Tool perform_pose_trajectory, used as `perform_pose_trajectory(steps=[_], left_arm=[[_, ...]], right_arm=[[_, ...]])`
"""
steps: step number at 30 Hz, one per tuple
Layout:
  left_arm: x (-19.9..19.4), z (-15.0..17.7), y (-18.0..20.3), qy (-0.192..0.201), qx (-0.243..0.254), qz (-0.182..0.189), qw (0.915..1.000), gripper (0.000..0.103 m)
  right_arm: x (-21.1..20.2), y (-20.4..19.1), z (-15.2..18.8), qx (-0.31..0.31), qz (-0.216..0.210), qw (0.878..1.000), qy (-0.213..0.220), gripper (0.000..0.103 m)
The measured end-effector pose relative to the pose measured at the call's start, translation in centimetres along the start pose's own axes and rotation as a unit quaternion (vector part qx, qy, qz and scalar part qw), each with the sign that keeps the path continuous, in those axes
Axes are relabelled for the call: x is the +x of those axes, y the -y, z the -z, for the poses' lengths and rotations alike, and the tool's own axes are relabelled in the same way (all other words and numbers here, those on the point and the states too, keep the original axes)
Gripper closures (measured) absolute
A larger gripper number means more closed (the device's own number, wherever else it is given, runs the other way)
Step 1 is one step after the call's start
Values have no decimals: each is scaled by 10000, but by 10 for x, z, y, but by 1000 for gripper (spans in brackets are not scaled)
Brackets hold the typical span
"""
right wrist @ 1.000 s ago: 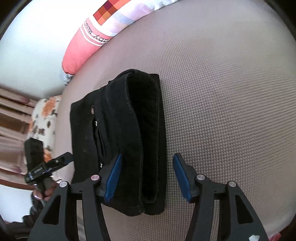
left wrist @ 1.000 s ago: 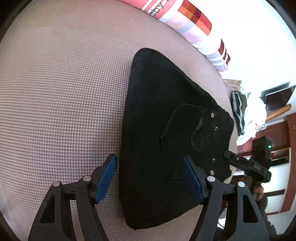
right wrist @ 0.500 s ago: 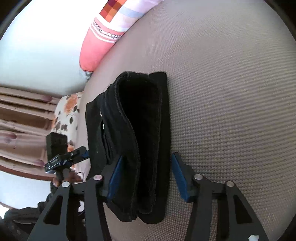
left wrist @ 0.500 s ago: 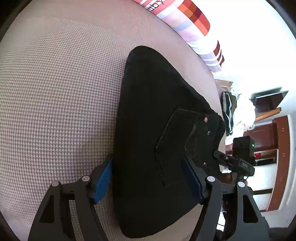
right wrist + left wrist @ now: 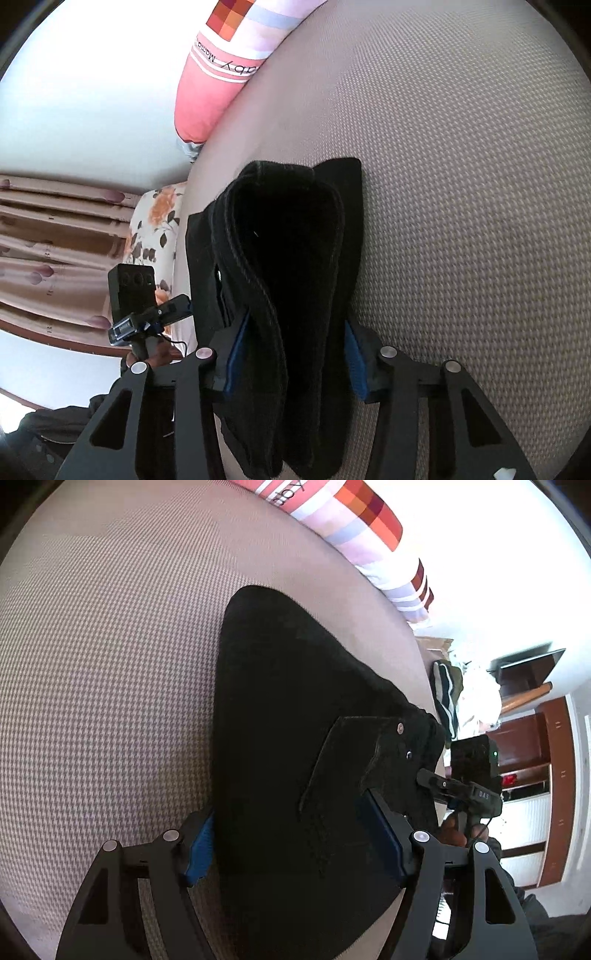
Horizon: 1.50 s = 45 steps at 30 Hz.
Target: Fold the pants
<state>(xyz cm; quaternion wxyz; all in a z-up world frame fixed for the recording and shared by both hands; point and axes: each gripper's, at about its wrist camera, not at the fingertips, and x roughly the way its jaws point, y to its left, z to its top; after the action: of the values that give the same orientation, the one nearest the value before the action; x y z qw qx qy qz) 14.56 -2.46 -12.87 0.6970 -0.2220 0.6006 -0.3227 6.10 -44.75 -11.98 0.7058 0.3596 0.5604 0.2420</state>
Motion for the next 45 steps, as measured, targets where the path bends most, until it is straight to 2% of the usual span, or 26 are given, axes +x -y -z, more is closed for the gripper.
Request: perform_pose_trajectory(steps=[5,8,10,13,15,19,24,30,37,41,45], left_arm=[[2,-2,2,87,106,-49,9999,32],[-4,6,0,156,177,-257,9994,42],[-5,9,-2,187,208,-398,9988,54],[-6,8,-10,205,67,-302,9993,60],[-6,8,-12,211,12,-263,9994,60],[-5,8,-8,233,105,-434,9987,62],[0,10,2,248,133,-726,9970,65],[6,10,17,270,284,-1096,9932,68],[5,11,39,423,607,-1359,9880,79],[1,15,48,541,707,-1409,9860,83],[-7,18,55,609,742,-1369,9859,84]], right_arm=[[-4,1,3,60,-55,9999,76,59],[-7,3,5,111,-38,9999,116,59],[-7,2,7,115,-6,9998,141,59],[-4,-2,10,130,28,9997,188,60],[-2,-5,11,149,42,9996,229,59],[0,-8,16,174,114,9993,309,60],[3,-21,22,98,539,9972,503,65],[7,-33,24,118,837,9944,635,71],[12,-58,20,-19,1377,9877,738,76],[10,-75,18,-202,1544,9849,754,81],[6,-84,20,-229,1530,9850,762,83]])
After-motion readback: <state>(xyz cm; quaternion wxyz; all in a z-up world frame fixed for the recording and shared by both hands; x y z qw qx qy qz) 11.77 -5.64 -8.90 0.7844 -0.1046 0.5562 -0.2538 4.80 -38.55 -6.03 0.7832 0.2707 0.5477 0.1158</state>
